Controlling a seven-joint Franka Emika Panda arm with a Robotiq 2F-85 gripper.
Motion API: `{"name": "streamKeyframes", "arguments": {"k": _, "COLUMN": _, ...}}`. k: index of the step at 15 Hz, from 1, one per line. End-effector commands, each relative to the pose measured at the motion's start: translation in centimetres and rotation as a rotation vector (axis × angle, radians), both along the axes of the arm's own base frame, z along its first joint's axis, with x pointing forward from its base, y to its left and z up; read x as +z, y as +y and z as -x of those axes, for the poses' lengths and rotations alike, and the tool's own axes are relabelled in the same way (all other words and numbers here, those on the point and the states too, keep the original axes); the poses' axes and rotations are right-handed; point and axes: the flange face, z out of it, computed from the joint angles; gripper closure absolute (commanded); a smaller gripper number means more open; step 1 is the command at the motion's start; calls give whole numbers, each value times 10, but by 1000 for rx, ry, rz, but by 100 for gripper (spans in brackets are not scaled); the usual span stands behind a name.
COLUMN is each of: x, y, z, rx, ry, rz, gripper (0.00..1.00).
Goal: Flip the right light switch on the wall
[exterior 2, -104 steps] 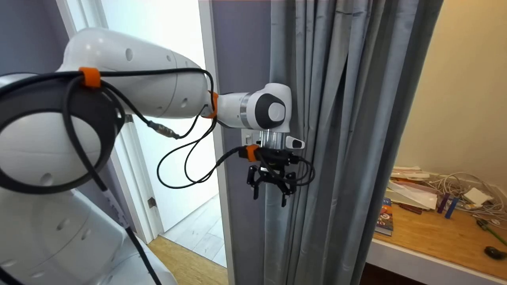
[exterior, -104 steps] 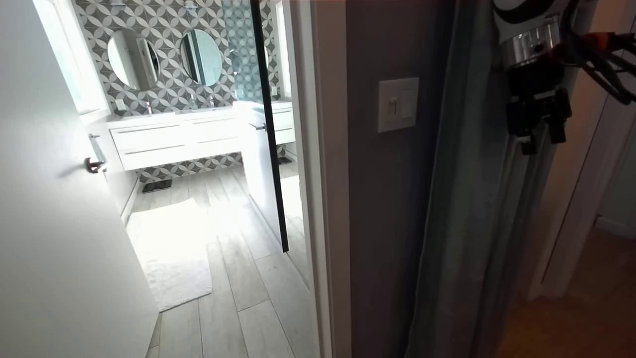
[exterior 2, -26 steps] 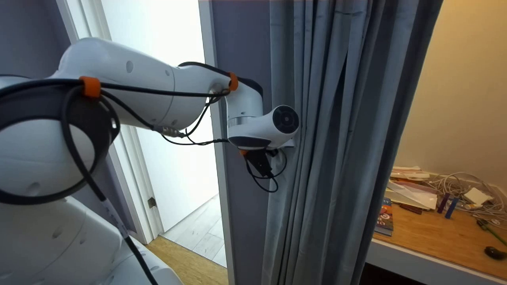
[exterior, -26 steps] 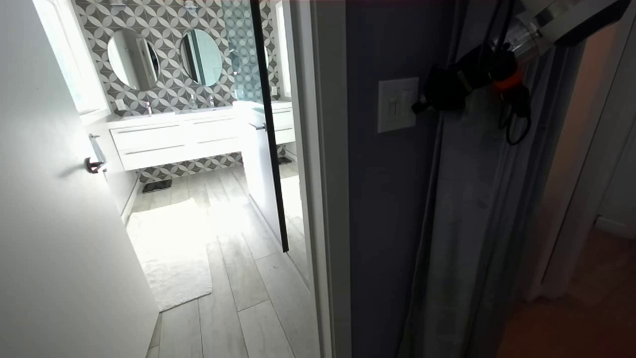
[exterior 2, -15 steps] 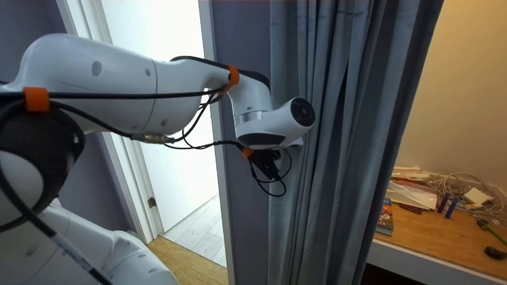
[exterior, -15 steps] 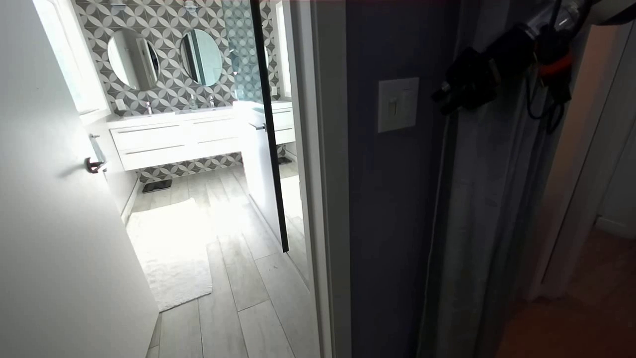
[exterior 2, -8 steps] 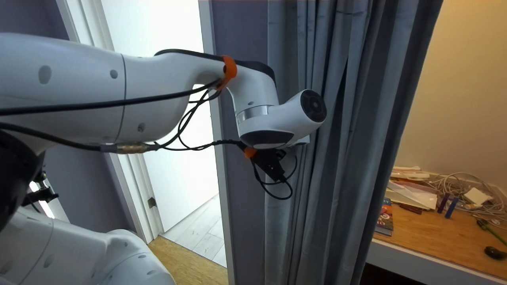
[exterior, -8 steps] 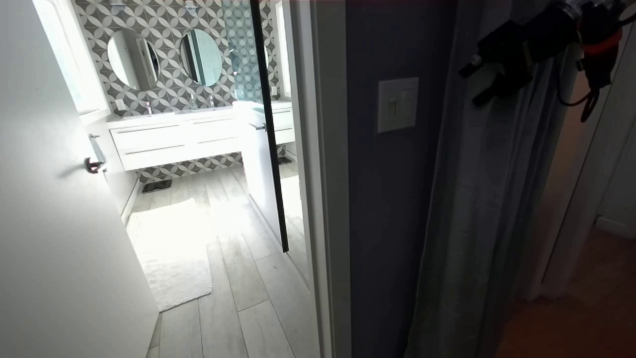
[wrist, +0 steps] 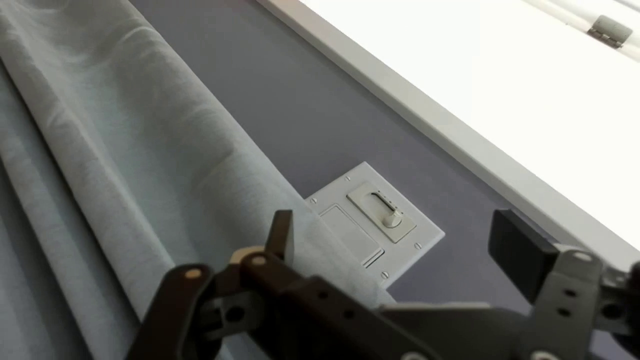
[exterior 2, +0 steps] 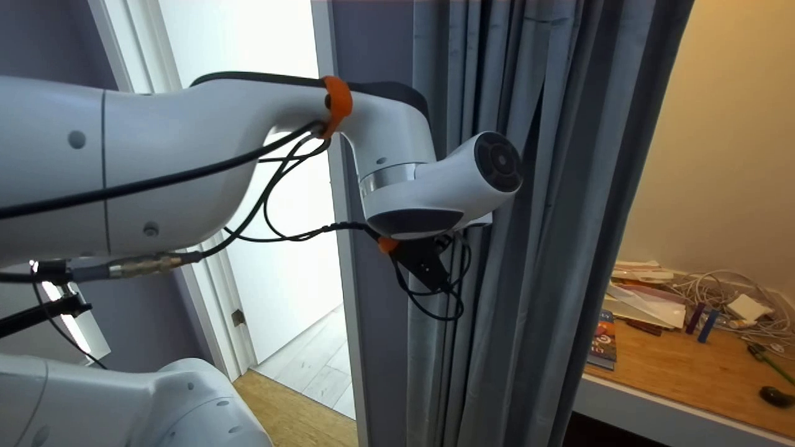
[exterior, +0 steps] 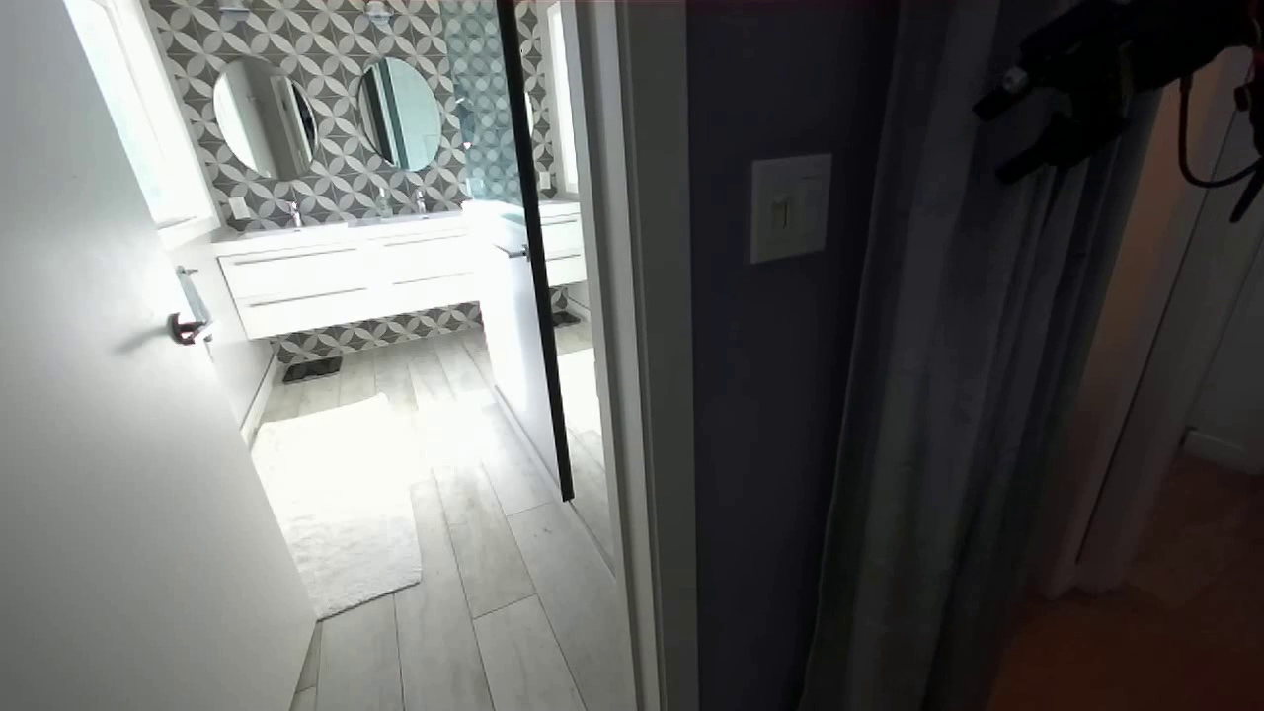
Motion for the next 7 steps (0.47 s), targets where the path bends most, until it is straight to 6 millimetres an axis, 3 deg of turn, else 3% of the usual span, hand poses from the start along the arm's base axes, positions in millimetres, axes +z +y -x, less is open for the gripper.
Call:
{"name": "streamKeyframes", "arguments": {"k": 1, "x": 3, "y": -1, "z": 23, "rx": 43, "ry": -13, "rz": 26, "gripper": 0}}
{"name": "streamKeyframes", "arguments": {"k": 5, "x": 8, "y": 2, "z": 35, "rx": 83, "ry": -28, "rz": 30, "gripper": 0}}
{"name": "streamKeyframes", "arguments": {"k": 6, "x": 8, "y": 0, "z": 22, "rx": 60, "ry": -16, "rz": 18, "gripper": 0}}
{"name": "streamKeyframes", "arguments": {"k": 7, "x": 9, "y": 0, "z": 24, "rx": 65, "ry": -20, "rz": 18, "gripper": 0}}
